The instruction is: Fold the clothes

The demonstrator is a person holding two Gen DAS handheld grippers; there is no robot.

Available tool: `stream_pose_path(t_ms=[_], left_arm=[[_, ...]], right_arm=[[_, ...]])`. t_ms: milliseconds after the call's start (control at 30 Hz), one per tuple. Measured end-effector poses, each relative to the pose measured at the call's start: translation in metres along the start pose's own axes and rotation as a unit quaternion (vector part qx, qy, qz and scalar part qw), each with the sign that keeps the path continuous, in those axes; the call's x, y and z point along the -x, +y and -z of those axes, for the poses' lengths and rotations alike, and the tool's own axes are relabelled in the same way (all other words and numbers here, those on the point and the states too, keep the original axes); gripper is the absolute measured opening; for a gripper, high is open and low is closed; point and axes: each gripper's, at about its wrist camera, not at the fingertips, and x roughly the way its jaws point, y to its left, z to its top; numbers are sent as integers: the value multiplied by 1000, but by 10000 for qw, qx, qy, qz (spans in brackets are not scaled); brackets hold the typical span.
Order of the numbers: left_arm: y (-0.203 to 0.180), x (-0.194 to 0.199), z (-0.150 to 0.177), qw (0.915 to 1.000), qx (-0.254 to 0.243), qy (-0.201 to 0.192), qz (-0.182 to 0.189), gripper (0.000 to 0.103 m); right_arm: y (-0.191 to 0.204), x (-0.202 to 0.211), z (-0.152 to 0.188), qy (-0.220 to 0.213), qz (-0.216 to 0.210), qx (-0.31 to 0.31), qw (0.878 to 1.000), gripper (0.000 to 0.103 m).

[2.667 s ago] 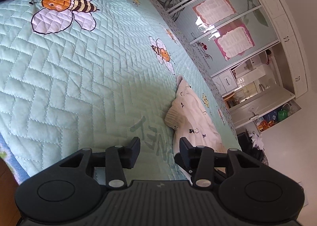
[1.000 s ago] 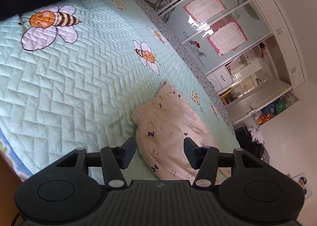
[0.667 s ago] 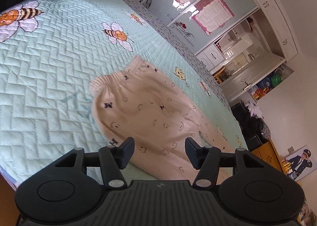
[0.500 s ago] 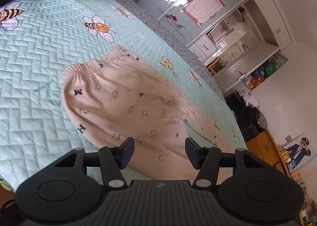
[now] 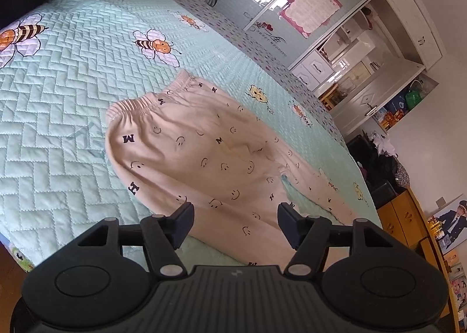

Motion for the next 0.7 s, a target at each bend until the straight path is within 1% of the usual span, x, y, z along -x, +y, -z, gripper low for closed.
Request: stream_pose_path(t_ms=[133,167,233,267,300,333,367,400,433,467,500,533,667,700], left_arm=[[2,-2,0,10000,8,14,11,66],[3,-3,0,10000,17,15,14,67],[5,-4,1,10000,43,30,12,67],[6,-5,2,10000,59,41,17,67],[6,-6,3,10000,75,53,21,67],[6,-6,3,9999,76,62,25,67],[6,-6,3,10000,61,66,29,67],[6,-6,3,10000,46,70,33,67],[7,-6,3,10000,41,65,36,67],[7,-6,2,10000,45,48,37,67],[8,-5,0,10000,54,27,36,67],[9,-4,-1,10000,63,7,28,67],[9,-7,-6,10000,53,-49,23,67],[8,-8,-8,10000,45,-63,35,67]], right_arm=[[4,11,-34,-298,212,401,9985,4],[3,12,-40,-302,268,466,9981,4],[-1,6,-46,-79,416,552,9976,4],[-4,2,-46,54,505,582,9970,7],[-5,1,-45,89,541,611,9966,6],[-5,2,-44,38,554,654,9963,7],[-2,6,-43,-96,577,700,9958,10],[1,10,-43,-239,601,736,9952,17],[5,14,-42,-377,625,768,9944,21],[8,18,-42,-515,648,799,9934,24],[12,23,-42,-653,672,830,9921,24],[20,23,-37,-626,601,942,9918,24],[54,18,-11,-287,184,1500,9881,24],[64,12,-1,-129,51,1607,9869,25]])
